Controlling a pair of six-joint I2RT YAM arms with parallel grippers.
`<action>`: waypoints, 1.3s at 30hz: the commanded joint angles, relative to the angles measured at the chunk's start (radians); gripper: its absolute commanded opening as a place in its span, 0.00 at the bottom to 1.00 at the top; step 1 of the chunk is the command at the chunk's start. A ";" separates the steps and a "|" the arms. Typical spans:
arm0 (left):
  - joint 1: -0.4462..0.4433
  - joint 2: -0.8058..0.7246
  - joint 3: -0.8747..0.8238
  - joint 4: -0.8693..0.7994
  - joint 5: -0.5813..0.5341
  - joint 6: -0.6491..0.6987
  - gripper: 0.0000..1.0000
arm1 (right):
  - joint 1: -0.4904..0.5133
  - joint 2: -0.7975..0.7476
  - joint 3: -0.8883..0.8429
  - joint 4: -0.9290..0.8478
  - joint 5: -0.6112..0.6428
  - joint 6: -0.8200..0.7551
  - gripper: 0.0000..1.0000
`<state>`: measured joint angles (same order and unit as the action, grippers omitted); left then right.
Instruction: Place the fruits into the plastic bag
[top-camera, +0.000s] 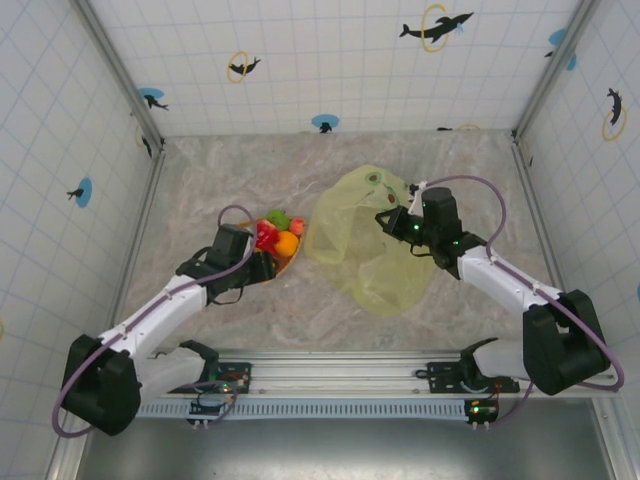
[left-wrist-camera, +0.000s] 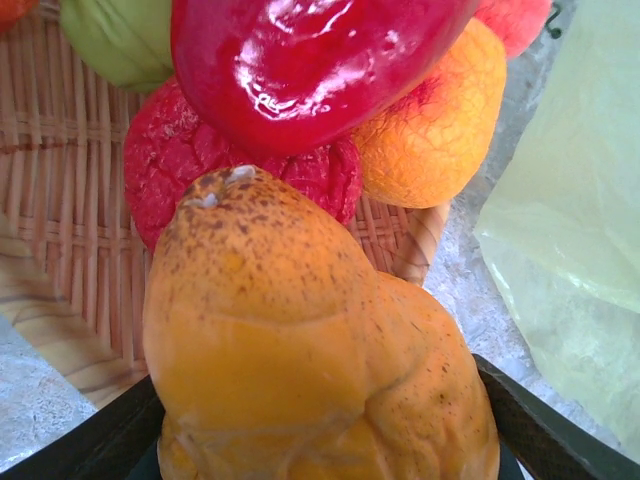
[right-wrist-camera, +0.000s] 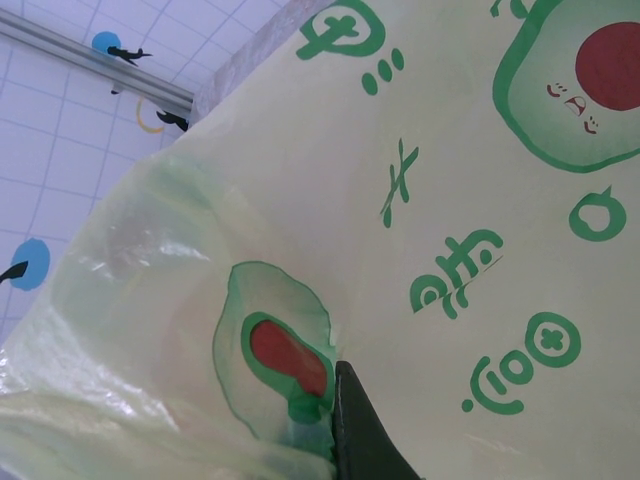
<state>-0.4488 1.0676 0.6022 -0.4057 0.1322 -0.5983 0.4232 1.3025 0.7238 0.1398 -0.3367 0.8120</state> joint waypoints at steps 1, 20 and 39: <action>-0.002 -0.070 0.041 -0.065 -0.007 0.037 0.64 | -0.006 -0.026 -0.018 0.043 0.010 0.019 0.00; -0.518 0.102 0.047 0.328 -0.002 0.131 0.62 | -0.011 -0.012 0.005 0.121 -0.106 0.181 0.00; -0.519 0.533 0.160 0.872 -0.224 0.106 0.65 | 0.025 -0.105 -0.157 0.336 -0.074 0.458 0.00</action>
<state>-0.9642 1.5608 0.7246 0.3073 -0.0452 -0.4873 0.4320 1.2308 0.5919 0.3958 -0.4316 1.2182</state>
